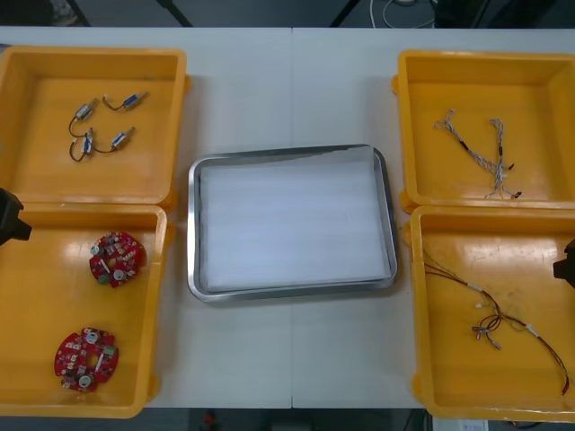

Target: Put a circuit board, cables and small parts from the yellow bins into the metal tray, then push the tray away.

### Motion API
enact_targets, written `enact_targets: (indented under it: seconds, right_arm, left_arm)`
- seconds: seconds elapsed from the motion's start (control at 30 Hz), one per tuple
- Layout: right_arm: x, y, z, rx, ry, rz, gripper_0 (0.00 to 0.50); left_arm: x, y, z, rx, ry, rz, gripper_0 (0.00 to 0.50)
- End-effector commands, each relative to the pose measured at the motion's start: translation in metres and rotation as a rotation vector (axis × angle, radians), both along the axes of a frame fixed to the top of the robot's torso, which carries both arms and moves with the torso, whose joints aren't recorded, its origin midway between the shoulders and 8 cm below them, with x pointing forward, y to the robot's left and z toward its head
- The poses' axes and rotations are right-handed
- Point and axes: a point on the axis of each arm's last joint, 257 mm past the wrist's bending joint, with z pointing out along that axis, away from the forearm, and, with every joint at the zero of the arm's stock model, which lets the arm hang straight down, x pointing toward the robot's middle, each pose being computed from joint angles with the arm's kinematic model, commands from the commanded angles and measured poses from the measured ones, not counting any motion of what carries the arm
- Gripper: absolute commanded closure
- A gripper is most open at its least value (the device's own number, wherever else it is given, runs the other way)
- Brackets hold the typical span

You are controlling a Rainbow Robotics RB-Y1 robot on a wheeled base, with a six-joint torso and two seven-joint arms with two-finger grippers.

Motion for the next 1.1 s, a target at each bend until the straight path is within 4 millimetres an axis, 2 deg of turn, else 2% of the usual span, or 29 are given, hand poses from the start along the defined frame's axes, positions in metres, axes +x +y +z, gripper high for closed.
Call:
enact_targets:
  seconds: [0.03,0.17,0.47,0.77,1.1]
  right_arm:
    - [-0.014,-0.016,0.004,-0.056,0.010,0.005,0.000]
    - [-0.027,-0.016,-0.006,-0.065,0.040,0.026,0.000]
    - [-0.025,-0.006,-0.016,-0.050,-0.031,0.086,0.000]
    - [-0.029,-0.014,-0.031,-0.073,-0.070,0.126,0.000]
    - [-0.031,-0.023,-0.063,-0.168,-0.033,0.260,0.000]
  left_arm:
    - [-0.015,-0.009,-0.009,-0.027,0.016,0.027,0.000]
    - [-0.021,-0.015,-0.017,-0.031,-0.003,0.009,0.000]
    - [-0.034,-0.036,-0.040,-0.043,-0.015,-0.033,0.000]
    - [-0.040,-0.061,-0.075,-0.036,-0.058,-0.074,0.000]
    - [-0.055,-0.080,-0.108,-0.044,-0.059,-0.100,0.000]
